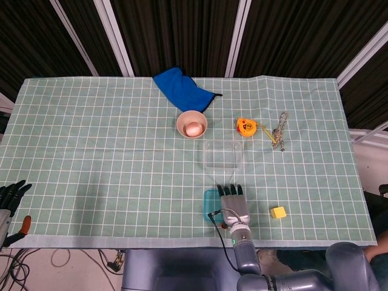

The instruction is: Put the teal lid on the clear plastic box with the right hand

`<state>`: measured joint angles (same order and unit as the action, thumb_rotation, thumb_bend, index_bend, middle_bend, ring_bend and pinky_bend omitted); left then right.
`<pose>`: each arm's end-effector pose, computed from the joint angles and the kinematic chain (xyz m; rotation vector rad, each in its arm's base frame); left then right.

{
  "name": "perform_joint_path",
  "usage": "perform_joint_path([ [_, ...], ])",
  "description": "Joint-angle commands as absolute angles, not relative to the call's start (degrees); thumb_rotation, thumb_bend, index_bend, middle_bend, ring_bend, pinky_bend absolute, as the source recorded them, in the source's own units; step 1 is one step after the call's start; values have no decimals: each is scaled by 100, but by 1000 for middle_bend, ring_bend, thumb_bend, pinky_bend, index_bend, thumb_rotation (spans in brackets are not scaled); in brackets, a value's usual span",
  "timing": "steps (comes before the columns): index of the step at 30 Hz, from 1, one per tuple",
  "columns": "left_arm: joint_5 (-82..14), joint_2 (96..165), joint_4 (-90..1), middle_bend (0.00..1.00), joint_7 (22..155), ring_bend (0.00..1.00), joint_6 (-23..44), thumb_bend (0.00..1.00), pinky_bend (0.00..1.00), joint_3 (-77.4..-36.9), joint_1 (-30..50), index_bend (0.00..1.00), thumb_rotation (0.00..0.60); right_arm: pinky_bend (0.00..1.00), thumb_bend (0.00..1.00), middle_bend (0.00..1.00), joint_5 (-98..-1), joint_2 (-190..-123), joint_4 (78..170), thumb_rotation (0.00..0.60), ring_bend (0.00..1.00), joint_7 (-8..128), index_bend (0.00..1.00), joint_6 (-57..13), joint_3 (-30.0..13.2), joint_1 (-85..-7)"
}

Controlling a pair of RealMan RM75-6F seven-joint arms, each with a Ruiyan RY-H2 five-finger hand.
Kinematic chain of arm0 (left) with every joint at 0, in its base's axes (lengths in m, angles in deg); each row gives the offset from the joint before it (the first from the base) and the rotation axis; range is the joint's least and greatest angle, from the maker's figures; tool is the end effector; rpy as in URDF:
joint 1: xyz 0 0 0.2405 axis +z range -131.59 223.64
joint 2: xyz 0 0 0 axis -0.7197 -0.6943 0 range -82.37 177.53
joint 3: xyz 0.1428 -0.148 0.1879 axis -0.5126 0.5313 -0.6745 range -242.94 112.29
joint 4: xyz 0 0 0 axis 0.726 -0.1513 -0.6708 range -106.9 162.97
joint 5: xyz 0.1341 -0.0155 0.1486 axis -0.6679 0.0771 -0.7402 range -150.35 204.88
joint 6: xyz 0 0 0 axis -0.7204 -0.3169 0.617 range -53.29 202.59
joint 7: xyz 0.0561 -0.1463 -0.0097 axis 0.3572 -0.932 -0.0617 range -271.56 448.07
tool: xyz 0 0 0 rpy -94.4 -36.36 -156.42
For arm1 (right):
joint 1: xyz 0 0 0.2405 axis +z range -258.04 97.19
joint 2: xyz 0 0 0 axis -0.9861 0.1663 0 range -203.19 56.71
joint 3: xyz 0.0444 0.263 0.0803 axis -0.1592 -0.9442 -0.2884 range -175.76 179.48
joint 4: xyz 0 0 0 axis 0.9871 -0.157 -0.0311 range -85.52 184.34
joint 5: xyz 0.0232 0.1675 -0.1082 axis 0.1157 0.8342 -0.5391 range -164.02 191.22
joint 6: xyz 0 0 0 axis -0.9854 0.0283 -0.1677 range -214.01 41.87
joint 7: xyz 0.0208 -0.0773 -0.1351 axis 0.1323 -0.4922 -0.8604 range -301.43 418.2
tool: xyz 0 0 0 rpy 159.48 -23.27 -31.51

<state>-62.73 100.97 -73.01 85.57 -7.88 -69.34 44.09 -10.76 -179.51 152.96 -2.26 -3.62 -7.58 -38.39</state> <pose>-0.3203 0.1510 0.1988 -1.4819 -1.0457 -0.7953 -0.1413 -0.2676 -0.0867 1.7402 -1.1958 0.3878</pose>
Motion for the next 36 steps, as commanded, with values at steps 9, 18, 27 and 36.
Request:
perform_joint_path([
  [9,-6255,10085,-7315,0,8533,0,-768,526,0,-6936,4407,62,600,0,202,454,-1315,-17979,15293,600,131,-7,0,-295,-813,-3918],
  [18,-6240,10087,-7324,0,8540,0,-772,526,0,-6932,4413,62,600,0,205,490,-1363,-17918,15356,600,164,63,0,-339,-819,-3965],
  [27,-6211,10085,-7341,0,8535,0,-764,526,0,-6926,4417,62,600,0,206,491,-1529,-17832,15470,600,164,96,0,-361,-777,-3984],
  [36,-6203,10083,-7348,0,8530,0,-759,526,0,-6924,4418,62,600,0,206,496,-1654,-17736,15559,600,164,144,0,-408,-745,-4000],
])
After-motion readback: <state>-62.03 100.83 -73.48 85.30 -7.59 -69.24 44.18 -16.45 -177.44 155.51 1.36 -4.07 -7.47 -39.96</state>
